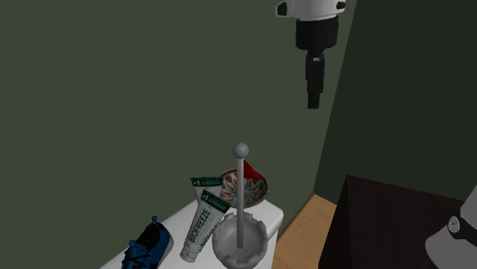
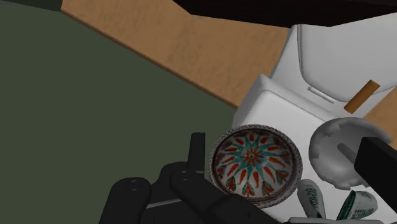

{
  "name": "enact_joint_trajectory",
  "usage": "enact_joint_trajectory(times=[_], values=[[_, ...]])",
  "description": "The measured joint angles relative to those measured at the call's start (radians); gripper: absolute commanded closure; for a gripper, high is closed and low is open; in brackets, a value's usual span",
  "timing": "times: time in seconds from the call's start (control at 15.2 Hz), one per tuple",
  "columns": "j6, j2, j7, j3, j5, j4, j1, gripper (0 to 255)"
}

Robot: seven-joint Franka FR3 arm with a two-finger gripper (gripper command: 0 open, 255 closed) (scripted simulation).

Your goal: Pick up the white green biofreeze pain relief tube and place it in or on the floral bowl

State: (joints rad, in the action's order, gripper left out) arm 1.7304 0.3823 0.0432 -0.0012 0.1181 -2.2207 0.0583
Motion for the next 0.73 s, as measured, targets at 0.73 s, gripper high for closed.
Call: enact_joint_trajectory(times=[0.73], values=[[0.082, -0.411, 0.192, 0.038, -0.004, 0.250, 0.067, 0]])
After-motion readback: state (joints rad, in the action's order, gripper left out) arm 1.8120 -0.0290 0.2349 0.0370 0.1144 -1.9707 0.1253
